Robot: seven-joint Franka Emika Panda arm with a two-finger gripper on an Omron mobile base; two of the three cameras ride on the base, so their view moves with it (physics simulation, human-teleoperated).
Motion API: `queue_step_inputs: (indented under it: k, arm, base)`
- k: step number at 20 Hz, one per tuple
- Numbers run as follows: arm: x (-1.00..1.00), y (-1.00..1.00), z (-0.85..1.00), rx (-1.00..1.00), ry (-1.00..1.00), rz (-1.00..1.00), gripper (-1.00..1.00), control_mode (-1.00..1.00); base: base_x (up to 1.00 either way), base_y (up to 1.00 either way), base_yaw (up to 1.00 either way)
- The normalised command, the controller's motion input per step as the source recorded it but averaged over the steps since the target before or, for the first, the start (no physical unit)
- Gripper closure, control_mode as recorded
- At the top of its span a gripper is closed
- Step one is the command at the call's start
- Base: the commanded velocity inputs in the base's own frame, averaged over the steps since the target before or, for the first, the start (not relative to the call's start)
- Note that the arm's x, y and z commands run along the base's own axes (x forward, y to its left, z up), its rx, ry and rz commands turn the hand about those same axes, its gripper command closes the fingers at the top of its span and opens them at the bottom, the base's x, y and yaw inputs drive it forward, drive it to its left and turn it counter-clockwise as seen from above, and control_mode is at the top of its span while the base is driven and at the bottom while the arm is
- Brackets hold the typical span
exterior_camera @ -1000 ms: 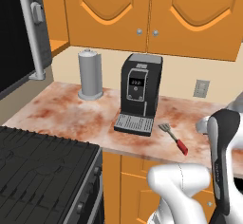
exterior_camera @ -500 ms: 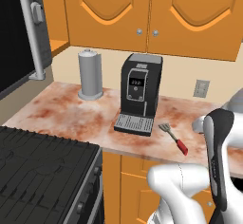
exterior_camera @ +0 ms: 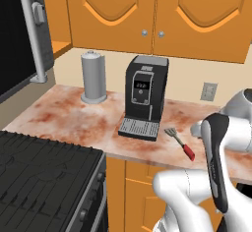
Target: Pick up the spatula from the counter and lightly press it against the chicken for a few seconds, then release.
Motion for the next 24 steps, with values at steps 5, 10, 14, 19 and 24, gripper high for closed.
queue_step_inputs:
  k: [5, 10, 14, 19, 24]
  arm:
    - [0.11, 0.00, -0.40, -0.04, 0.00, 0.00, -1.00, -1.00]
    - [0.12, 0.00, -0.39, 0.00, -0.02, 0.00, -1.00, -1.00]
    - [0.14, 0.00, -0.36, 0.00, -0.07, 0.00, -1.00, -1.00]
    - [0.19, 0.00, -0.26, 0.00, -0.07, 0.00, -1.00, -1.00]
    - [0.23, 0.00, -0.25, 0.00, -0.01, 0.00, -1.00, -1.00]
  base:
    - [0.00, 0.00, 0.00]
    - [0.00, 0.00, 0.00]
    - [0.00, 0.00, 0.00]
    - [0.00, 0.00, 0.00]
    - [0.00, 0.00, 0.00]
